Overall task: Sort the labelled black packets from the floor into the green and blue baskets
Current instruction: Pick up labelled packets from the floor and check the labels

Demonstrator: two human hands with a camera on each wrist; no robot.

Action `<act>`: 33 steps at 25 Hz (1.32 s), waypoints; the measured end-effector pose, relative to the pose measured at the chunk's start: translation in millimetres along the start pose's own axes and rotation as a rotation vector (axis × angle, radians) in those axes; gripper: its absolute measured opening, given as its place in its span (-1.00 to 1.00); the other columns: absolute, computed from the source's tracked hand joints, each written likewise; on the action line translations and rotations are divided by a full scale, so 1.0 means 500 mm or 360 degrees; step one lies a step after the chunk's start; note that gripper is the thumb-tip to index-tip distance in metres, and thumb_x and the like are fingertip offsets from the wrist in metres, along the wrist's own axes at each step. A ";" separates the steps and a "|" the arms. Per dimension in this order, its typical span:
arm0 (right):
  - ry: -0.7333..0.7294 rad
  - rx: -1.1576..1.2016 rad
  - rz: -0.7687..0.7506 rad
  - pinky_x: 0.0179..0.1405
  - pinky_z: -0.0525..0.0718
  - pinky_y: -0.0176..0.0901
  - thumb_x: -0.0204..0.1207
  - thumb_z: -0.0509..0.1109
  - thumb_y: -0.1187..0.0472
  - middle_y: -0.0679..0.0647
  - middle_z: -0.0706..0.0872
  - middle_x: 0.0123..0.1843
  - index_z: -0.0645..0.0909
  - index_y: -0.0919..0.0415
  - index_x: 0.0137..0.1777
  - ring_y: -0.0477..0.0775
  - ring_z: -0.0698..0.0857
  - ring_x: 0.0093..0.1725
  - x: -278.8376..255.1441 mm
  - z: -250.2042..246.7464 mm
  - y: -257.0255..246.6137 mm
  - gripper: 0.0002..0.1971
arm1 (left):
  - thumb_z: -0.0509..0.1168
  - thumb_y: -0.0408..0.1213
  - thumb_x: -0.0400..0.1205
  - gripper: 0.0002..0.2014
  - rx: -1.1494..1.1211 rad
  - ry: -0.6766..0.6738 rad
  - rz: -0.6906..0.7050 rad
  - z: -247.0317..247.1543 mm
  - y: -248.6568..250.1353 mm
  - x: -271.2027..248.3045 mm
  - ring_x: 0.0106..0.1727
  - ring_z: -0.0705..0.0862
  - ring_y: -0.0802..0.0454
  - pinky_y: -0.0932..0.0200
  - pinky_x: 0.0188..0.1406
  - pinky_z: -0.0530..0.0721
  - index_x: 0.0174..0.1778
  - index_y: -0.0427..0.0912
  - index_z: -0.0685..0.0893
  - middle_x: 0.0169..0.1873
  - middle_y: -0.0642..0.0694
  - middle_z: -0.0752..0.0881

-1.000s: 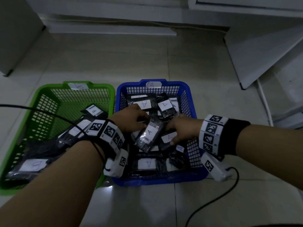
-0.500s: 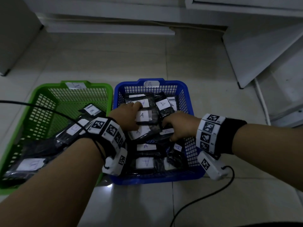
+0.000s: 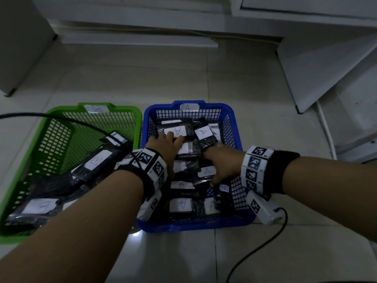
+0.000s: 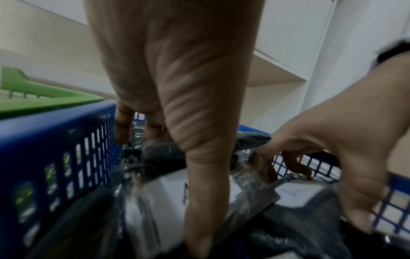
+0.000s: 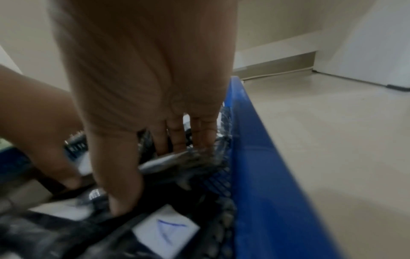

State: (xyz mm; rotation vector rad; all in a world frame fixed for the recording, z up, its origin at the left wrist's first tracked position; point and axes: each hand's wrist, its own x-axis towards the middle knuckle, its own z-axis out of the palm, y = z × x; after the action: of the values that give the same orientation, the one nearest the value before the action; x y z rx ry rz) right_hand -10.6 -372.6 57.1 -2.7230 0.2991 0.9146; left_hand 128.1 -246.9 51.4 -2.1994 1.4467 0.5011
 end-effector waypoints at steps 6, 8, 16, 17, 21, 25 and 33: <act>0.0147 -0.0313 -0.0014 0.18 0.57 0.05 0.34 0.54 0.06 0.16 0.43 0.38 0.38 0.16 0.45 0.22 0.44 0.37 -0.002 0.009 -0.003 -0.30 | 0.46 0.13 0.36 -0.06 -0.0211 0.0180 -0.0087 -0.002 -0.020 -0.002 0.47 0.32 -0.21 -0.21 0.40 0.42 0.53 -0.04 0.08 0.43 -0.20 0.29; 0.0086 -0.0341 -0.0022 0.16 0.56 0.04 0.36 0.54 0.08 0.21 0.44 0.38 0.36 0.20 0.45 0.25 0.46 0.36 0.001 0.017 -0.008 -0.31 | 0.47 0.25 0.30 0.04 -0.0223 0.0122 -0.0022 -0.001 -0.011 0.001 0.51 0.27 -0.22 -0.24 0.45 0.39 0.56 -0.01 0.04 0.48 -0.20 0.23; 0.0034 -0.0391 0.0024 -0.23 0.56 -0.08 0.41 0.44 -0.11 0.15 0.69 0.13 0.55 0.21 0.22 0.19 0.68 0.08 0.000 0.007 -0.031 -0.50 | 0.42 0.09 0.44 -0.09 0.0077 0.0297 0.0020 0.000 -0.005 0.016 0.47 0.35 -0.16 -0.17 0.41 0.37 0.58 -0.03 0.02 0.46 -0.11 0.34; 0.0041 -0.0364 0.0042 -0.26 0.54 -0.10 0.43 0.43 -0.08 0.14 0.70 0.10 0.56 0.22 0.21 0.18 0.69 0.05 -0.003 0.001 -0.032 -0.53 | 0.41 0.03 0.47 -0.14 0.0056 0.0310 0.0033 -0.003 -0.011 0.017 0.47 0.35 -0.16 -0.18 0.43 0.36 0.57 -0.03 0.06 0.45 -0.10 0.36; 0.0200 -0.0284 0.0131 -0.36 0.47 -0.13 0.47 0.42 0.02 0.12 0.68 -0.03 0.60 0.25 0.14 0.14 0.66 -0.05 -0.016 -0.016 -0.029 -0.64 | 0.44 0.03 0.44 -0.19 -0.0076 0.0300 0.0019 0.004 -0.027 0.013 0.47 0.34 -0.15 -0.25 0.46 0.34 0.52 -0.02 0.16 0.46 -0.06 0.36; 0.0326 -0.0235 0.0154 -0.27 0.51 -0.08 0.46 0.43 0.05 0.20 0.68 0.13 0.54 0.27 0.21 0.20 0.63 0.15 -0.019 -0.010 -0.033 -0.60 | 0.56 0.21 0.20 0.10 -0.0033 0.0169 -0.0065 0.007 -0.014 0.010 0.50 0.30 -0.17 -0.27 0.49 0.29 0.54 -0.09 0.12 0.46 -0.10 0.32; 0.0311 -0.0528 0.0096 0.01 0.60 0.08 0.60 0.24 0.22 0.24 0.59 0.32 0.38 0.31 0.41 0.22 0.42 0.41 -0.010 -0.001 -0.049 -0.60 | 0.48 0.12 0.34 -0.16 0.0037 0.0234 0.0004 -0.008 -0.033 0.015 0.42 0.42 -0.16 -0.31 0.52 0.20 0.46 -0.06 0.27 0.34 -0.06 0.55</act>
State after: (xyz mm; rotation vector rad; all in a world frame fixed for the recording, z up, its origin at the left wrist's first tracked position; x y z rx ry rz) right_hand -7.5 -348.8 65.0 -3.1341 0.2896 0.7725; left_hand 146.4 -248.9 53.6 -2.2569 1.5218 0.3271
